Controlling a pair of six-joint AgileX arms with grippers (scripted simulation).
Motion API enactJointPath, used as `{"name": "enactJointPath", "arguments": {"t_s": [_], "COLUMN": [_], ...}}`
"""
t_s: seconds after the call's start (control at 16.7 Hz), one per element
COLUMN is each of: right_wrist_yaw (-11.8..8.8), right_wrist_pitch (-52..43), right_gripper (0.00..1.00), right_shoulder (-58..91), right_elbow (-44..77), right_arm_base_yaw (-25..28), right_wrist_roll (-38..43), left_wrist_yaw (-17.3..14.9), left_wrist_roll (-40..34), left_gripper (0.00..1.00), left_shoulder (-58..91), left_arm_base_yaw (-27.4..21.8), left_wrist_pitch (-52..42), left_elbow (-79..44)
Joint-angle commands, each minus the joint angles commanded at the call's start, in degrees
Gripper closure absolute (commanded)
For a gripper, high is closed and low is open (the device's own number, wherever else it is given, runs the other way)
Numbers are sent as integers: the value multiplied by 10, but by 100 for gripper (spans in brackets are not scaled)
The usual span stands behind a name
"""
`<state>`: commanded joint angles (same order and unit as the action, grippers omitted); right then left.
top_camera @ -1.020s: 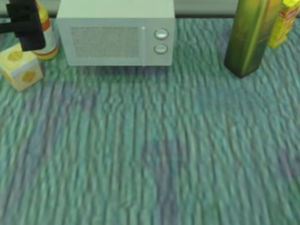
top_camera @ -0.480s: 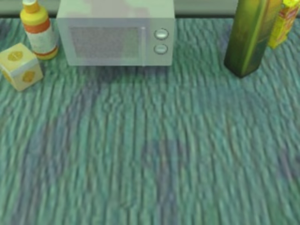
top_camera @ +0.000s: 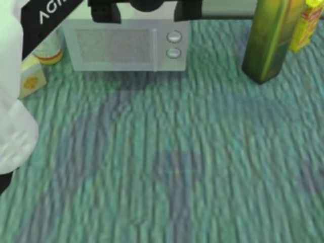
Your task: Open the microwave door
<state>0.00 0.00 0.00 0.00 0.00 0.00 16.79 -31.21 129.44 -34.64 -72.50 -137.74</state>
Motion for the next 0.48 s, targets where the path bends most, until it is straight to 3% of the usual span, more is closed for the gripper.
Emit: {"name": "enactJointPath", "arguments": {"t_s": [0.48], "right_wrist_yaw": [0], "right_wrist_pitch": [0], "right_gripper": [0], "right_shoulder": [0], "right_elbow": [0], "right_arm_base_yaw": [0], "right_wrist_roll": [0], "left_wrist_yaw": [-3], "left_wrist_roll": [6], "left_gripper": [0], "left_shoulder": [10], "left_arm_base_yaw": [6], "left_wrist_pitch": [23], "left_elbow": [13]}}
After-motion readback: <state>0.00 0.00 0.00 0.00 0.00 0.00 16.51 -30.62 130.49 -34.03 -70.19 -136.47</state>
